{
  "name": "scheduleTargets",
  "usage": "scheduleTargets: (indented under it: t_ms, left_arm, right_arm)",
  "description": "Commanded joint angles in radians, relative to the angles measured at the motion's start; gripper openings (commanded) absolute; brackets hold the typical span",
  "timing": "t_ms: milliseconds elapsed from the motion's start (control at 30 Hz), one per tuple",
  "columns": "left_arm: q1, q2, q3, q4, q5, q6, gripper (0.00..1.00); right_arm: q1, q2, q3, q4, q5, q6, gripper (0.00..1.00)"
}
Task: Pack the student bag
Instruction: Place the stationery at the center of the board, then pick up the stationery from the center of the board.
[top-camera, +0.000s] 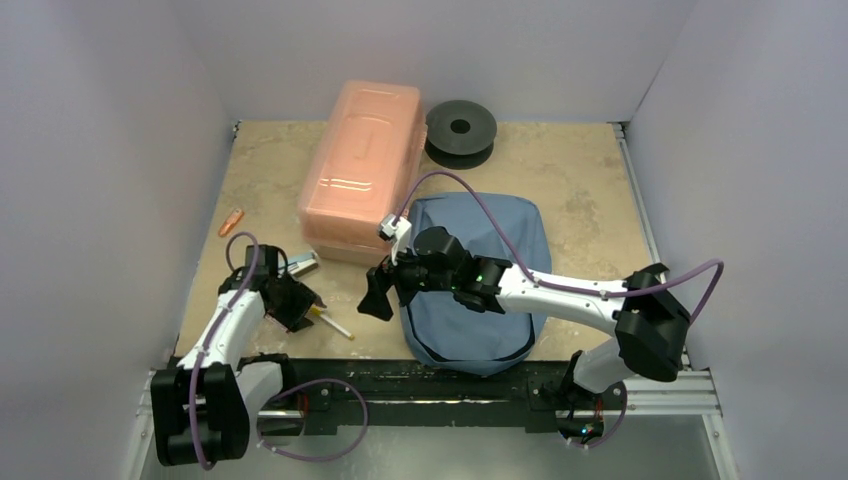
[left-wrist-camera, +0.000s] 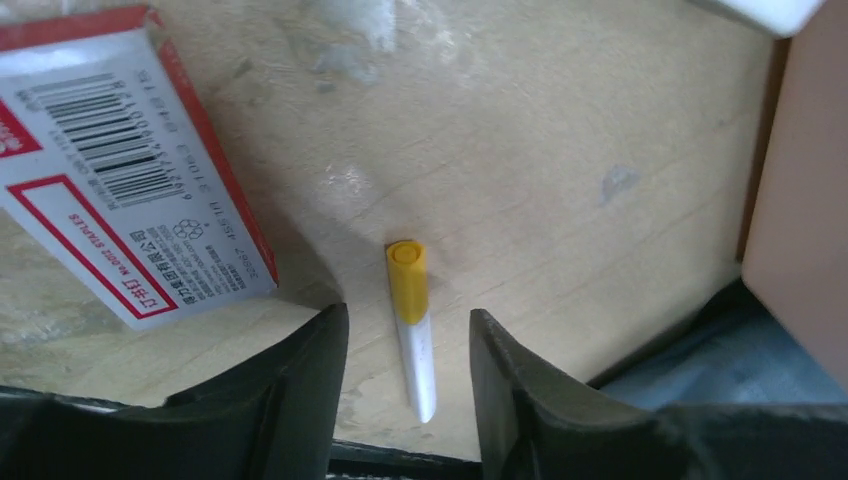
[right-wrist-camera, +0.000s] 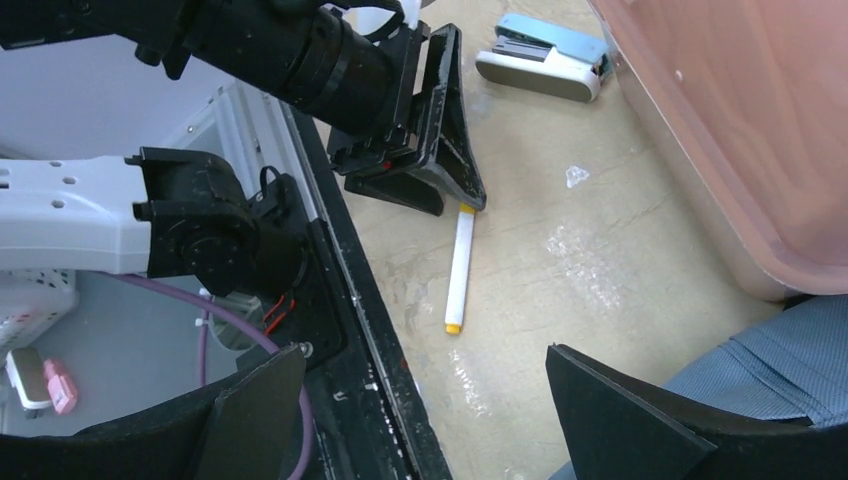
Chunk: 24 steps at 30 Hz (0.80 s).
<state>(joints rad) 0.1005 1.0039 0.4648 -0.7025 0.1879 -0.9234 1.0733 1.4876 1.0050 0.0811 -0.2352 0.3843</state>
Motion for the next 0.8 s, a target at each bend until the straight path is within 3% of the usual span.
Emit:
scheduleTargets:
  t_ms: [0,100,200,400,567,767]
  left_arm:
    - [0.000,0.035,0.068,0.002,-0.053,0.013,0.62]
    - [0.000,0.017,0.117,-0.089,-0.093,0.031,0.85]
    - [0.001,-0.022,0.173,-0.203,-0.177,0.033,0.90]
    - [0.009,-0.093,0.242,-0.341,-0.385,0.006,0.94]
    - [0.115,0.088,0.266,-0.334,-0.345,0.038,0.95]
    - [0.129,0.237,0.266,-0.228,-0.397,0.049,0.94]
  right_arm:
    - [0.003,-0.007,-0.029,0.065,-0.022,-0.028,0.96]
    - [0.003,-0.009,-0.031,0.066,-0.031,-0.058,0.96]
    - [0.003,-0.015,-0.022,0.050,-0.033,-0.098,0.96]
    - [-0.013,-0.053,-0.027,0.032,-0.044,-0.154,0.97]
    - [-0.044,-0.082,-0.058,0.064,-0.095,-0.135,0.98]
    - [-0.049,-0.095,-0.075,0.073,-0.108,-0.130,0.98]
